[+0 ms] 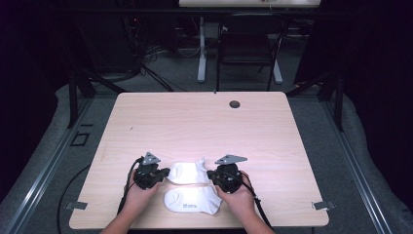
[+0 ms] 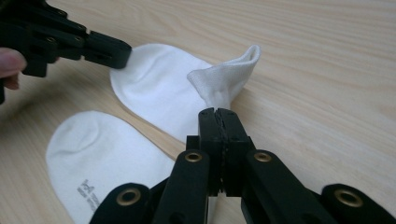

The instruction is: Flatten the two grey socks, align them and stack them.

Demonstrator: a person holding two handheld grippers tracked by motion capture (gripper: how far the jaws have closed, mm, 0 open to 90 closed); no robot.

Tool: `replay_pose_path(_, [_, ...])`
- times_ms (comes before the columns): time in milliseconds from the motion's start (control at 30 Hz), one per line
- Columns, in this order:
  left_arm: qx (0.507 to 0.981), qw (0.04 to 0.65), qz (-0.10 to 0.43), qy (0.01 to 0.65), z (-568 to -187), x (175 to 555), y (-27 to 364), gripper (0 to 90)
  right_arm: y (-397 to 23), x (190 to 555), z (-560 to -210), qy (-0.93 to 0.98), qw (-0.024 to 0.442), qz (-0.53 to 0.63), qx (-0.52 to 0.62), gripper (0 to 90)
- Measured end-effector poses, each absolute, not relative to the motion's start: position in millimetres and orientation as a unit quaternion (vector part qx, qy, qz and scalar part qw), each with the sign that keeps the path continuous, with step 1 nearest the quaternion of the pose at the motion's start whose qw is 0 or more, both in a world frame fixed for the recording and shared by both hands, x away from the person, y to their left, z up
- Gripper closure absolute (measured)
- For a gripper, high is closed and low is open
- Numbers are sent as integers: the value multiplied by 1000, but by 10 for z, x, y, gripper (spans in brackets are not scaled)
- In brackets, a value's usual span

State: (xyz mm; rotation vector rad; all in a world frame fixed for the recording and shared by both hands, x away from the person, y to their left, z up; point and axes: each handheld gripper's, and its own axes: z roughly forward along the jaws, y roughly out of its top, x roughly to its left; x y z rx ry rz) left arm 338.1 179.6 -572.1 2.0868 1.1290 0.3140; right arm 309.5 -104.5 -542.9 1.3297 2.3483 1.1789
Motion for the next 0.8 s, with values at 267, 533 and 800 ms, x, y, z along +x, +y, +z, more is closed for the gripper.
replay_pose_path(267, [815,362,123,435,-5733,3381,1796,891,-1180,3130,-5597,789,92,378,475,888])
replay_pose_path(533, [816,363,120,433,-5731,3362,1788,891,-1229,3078,-5482,765,115,415,478,829])
replay_pose_path(800, [816,364,119,433,-5734,3351,1795,890,-1044,3237,-5590,795,99,384,459,831])
